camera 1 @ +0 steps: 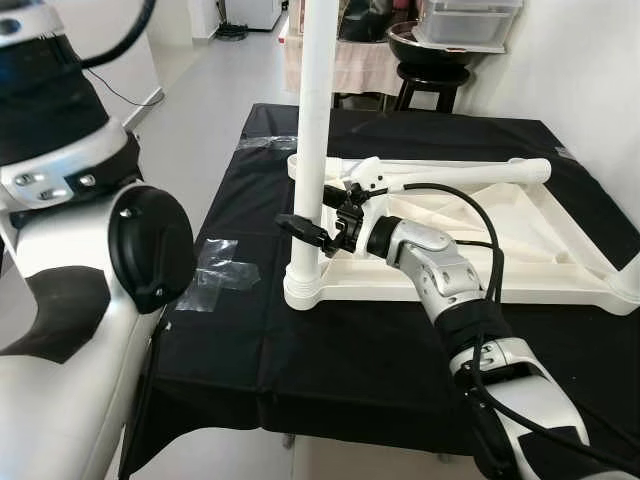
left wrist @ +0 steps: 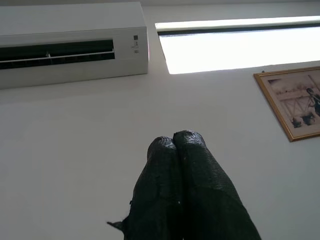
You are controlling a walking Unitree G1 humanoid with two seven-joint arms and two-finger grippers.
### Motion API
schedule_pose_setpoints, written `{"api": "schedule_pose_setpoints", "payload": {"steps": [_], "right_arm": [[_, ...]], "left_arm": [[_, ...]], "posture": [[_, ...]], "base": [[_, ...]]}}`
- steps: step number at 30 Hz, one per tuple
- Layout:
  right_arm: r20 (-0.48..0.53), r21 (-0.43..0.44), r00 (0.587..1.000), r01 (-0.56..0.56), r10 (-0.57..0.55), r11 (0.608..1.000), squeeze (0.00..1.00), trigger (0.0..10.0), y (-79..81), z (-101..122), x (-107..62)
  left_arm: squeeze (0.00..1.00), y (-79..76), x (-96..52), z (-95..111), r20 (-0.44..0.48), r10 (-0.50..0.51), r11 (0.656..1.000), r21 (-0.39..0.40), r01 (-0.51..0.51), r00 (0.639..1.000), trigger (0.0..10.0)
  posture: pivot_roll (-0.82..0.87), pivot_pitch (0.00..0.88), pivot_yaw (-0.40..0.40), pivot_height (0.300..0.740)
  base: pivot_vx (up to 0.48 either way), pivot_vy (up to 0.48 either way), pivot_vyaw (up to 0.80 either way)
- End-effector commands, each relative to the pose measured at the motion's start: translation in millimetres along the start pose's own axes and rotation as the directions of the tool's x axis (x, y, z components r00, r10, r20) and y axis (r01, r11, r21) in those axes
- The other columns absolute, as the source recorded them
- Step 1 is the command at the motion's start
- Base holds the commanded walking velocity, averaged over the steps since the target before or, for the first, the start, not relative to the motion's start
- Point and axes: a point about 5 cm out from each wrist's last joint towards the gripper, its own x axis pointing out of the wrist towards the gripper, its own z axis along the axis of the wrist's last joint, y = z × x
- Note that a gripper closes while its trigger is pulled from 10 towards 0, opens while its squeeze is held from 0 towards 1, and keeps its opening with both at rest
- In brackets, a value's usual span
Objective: Building children table
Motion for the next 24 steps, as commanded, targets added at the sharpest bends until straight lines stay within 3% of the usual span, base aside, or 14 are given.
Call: {"api": "schedule_pose_setpoints", "payload": {"steps": [1, 7, 12, 18, 20, 21, 22, 23, 24], "right_arm": [[0.033, 0.003, 0.999, 0.042, -0.042, 0.999, 0.00, 10.0, -7.4, 4.6, -4.0], [0.040, 0.004, 0.998, 0.039, -0.039, 0.999, 0.00, 10.0, -6.8, 5.1, -3.3], [0.044, 0.006, 0.999, 0.032, -0.032, 0.999, 0.00, 10.0, -6.4, 5.2, -3.3], [0.048, 0.007, 0.999, 0.026, -0.026, 1.000, 0.00, 10.0, -5.6, 5.0, -3.3], [0.063, 0.002, 0.998, -0.015, 0.015, 1.000, 0.00, 10.0, -2.8, 6.6, -4.0], [0.063, 0.002, 0.998, -0.015, 0.015, 1.000, 0.00, 10.0, -2.8, 6.6, -4.0], [0.068, -0.006, 0.997, -0.040, 0.040, 0.999, 0.00, 10.0, -1.5, 7.4, -4.7], [0.068, -0.006, 0.997, -0.040, 0.040, 0.999, 0.00, 10.0, -1.5, 7.4, -4.7], [0.070, -0.013, 0.995, -0.071, 0.072, 0.997, 0.00, 10.0, -0.1, 8.2, -5.4]], "left_arm": [[0.00, -4.8, 3.3, 2.1, -0.005, -0.021, 1.000, 0.001, 0.021, 1.000, 10.0], [0.00, -8.5, 2.3, 5.2, -0.003, -0.035, 0.999, 0.003, 0.035, 0.999, 10.0], [0.00, -11.7, -3.4, 21.1, 0.079, -0.044, 0.998, -0.048, 0.048, 0.996, 10.0], [0.00, -12.4, -11.5, 29.4, 0.105, -0.038, 0.998, -0.050, 0.044, 0.994, 10.0], [0.00, -10.9, -31.2, 29.4, 0.037, 0.023, 0.999, 0.037, -0.024, 0.999, 10.0], [0.00, -10.9, -31.2, 29.4, 0.037, 0.023, 0.999, 0.037, -0.024, 0.999, 10.0], [0.00, -7.2, -44.2, 22.8, -0.044, 0.092, 0.990, 0.111, -0.086, 0.995, 10.0], [0.00, -7.2, -44.2, 22.8, -0.044, 0.092, 0.990, 0.111, -0.086, 0.995, 10.0], [0.00, -3.0, -62.1, 12.1, -0.140, 0.174, 0.974, 0.169, -0.150, 0.975, 10.0]], "posture": [[0.06, 0.086, -0.038, 0.740], [0.06, 0.084, -0.037, 0.740], [0.06, 0.083, -0.037, 0.740], [0.06, 0.083, -0.037, 0.740], [0.06, 0.087, -0.039, 0.740], [0.06, 0.087, -0.039, 0.740], [0.06, 0.087, -0.040, 0.740], [0.06, 0.087, -0.040, 0.740], [0.06, 0.092, -0.039, 0.740]], "base": [[0.000, 0.000, 0.00], [0.000, 0.000, 0.00], [0.000, 0.000, 0.00], [0.000, 0.000, 0.00], [0.000, 0.000, 0.00], [0.000, 0.000, 0.00], [0.000, 0.000, 0.00], [0.000, 0.000, 0.00], [0.000, 0.000, 0.00]]}}
